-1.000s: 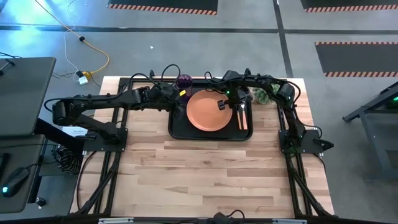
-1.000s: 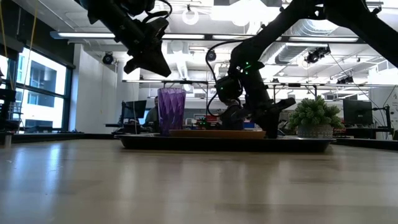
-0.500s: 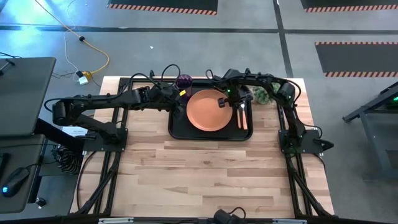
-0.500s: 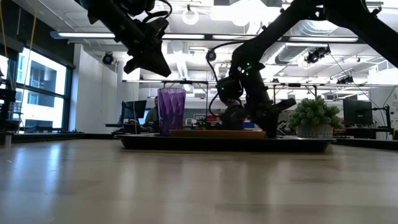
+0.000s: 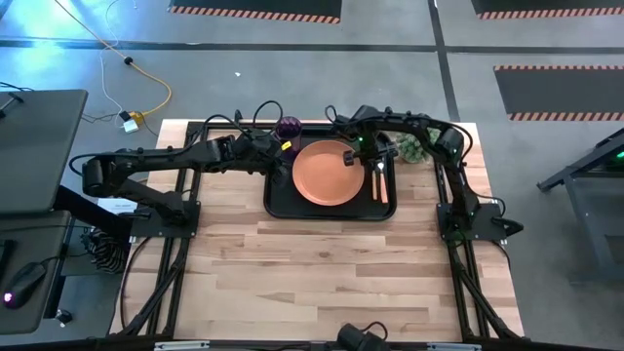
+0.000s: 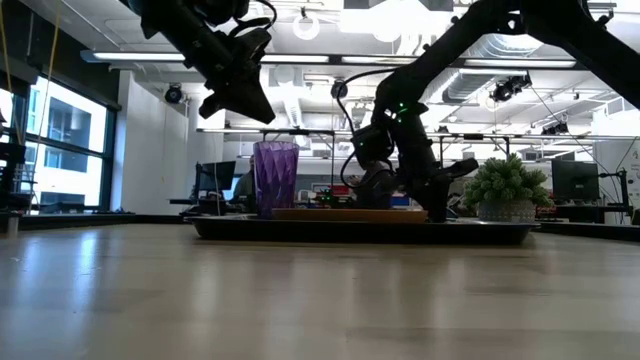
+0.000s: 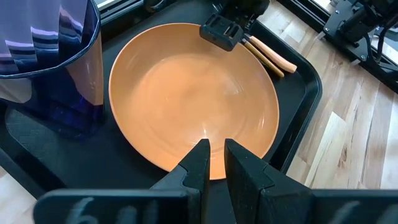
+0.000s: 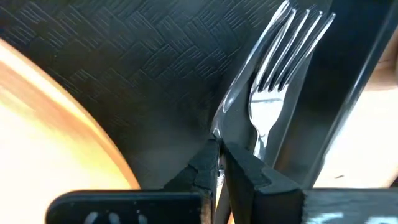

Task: Pick and place plate/cup/fork/spoon on tray
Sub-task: Put the yellow spoon on the black tray

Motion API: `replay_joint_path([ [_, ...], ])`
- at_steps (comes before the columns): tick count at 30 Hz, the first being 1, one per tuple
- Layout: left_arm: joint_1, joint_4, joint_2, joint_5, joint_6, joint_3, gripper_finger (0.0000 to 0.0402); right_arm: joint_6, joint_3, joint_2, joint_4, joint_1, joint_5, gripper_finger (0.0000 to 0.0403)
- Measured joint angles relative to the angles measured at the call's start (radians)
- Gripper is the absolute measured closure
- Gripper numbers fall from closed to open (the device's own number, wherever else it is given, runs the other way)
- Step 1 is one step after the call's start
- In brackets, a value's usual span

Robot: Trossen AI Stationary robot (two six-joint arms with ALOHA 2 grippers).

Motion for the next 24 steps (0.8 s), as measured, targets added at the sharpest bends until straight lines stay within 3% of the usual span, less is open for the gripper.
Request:
replay_joint_path([
  [6,0.000,0.000,0.000,0.000,0.000,0.000,0.0364,0.000,0.000,0.000,0.002,-0.004,-0.009,0.0385],
  [16,0.000,0.000,0.000,0.000,0.000,0.000,0.0364,-0.025,0.000,0.000,0.003,-0.004,-0.009,0.0312],
  [24,0.000,0.000,0.000,0.000,0.000,0.000,0.0364,-0.037,0.000,0.000,-0.001,-0.004,-0.039,0.0300],
])
